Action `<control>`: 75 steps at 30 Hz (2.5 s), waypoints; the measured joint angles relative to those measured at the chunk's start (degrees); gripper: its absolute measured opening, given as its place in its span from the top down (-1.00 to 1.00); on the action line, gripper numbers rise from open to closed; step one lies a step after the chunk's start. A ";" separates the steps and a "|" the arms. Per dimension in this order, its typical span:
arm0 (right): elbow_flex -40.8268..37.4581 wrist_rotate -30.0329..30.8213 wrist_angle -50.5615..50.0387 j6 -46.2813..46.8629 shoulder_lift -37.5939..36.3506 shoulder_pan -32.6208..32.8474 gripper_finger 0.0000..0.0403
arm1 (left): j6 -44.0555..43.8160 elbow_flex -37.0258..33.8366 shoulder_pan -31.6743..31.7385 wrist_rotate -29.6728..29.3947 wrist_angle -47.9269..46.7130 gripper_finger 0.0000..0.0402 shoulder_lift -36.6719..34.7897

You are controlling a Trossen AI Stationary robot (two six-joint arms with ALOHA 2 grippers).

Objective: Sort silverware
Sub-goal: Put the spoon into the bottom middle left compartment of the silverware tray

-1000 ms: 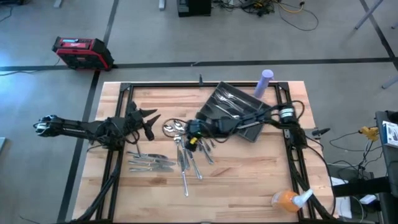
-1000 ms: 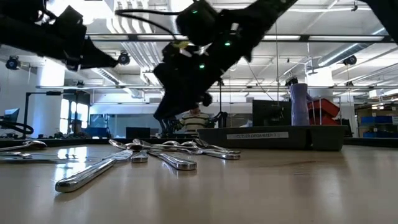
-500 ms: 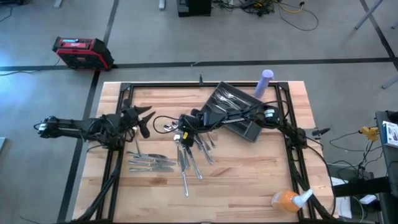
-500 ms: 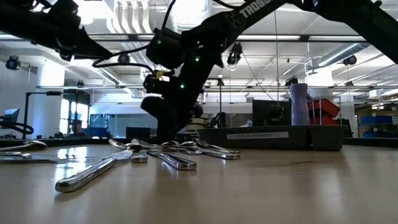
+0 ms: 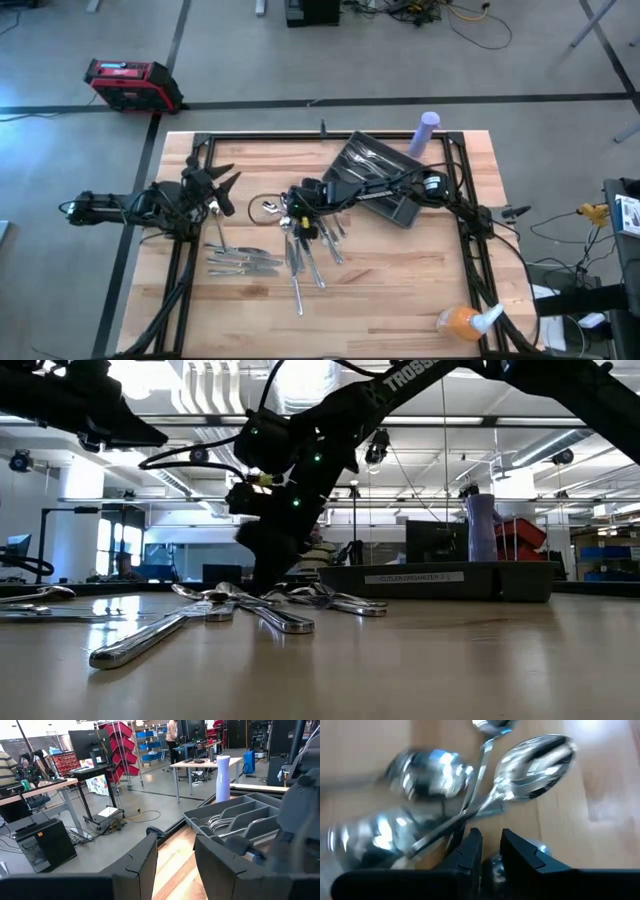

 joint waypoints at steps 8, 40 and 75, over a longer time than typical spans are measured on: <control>-0.02 1.93 -3.50 -50.23 -3.52 3.08 0.72 | 0.00 -0.05 0.02 0.20 0.04 0.41 0.89; -0.33 -5.47 3.64 -74.44 0.60 6.05 0.31 | -0.21 -0.09 0.00 0.70 -0.07 0.41 1.62; 12.30 -13.52 -14.01 -51.50 6.41 0.53 0.39 | -3.40 -0.46 0.00 2.72 2.63 0.41 5.78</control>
